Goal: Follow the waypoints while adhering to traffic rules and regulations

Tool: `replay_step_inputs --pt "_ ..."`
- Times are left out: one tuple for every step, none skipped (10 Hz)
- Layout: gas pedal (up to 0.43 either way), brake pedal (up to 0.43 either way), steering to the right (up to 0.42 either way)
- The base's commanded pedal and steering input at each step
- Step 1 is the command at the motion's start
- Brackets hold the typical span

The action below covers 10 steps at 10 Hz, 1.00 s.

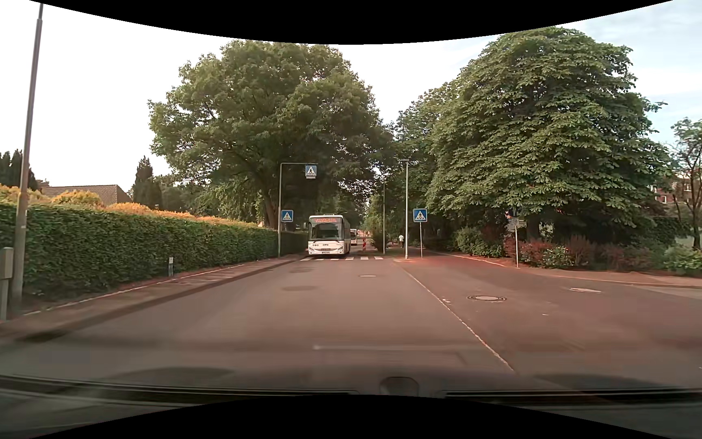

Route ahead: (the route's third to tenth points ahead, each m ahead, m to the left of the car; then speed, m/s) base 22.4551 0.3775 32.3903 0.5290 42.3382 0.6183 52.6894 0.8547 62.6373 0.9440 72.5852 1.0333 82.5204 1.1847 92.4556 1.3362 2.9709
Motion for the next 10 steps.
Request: replay_step_inputs --pt "0.0 0.0 0.018" --pt "0.0 0.0 0.016" --pt "0.0 0.006 0.012" --pt "0.0 0.012 0.008" --pt "0.0 0.067 0.006" --pt "0.0 0.122 0.007" --pt "0.0 0.146 0.007" --pt "0.0 0.146 0.006" --pt "0.0 0.152 0.006" --pt "0.0 0.165 0.007"
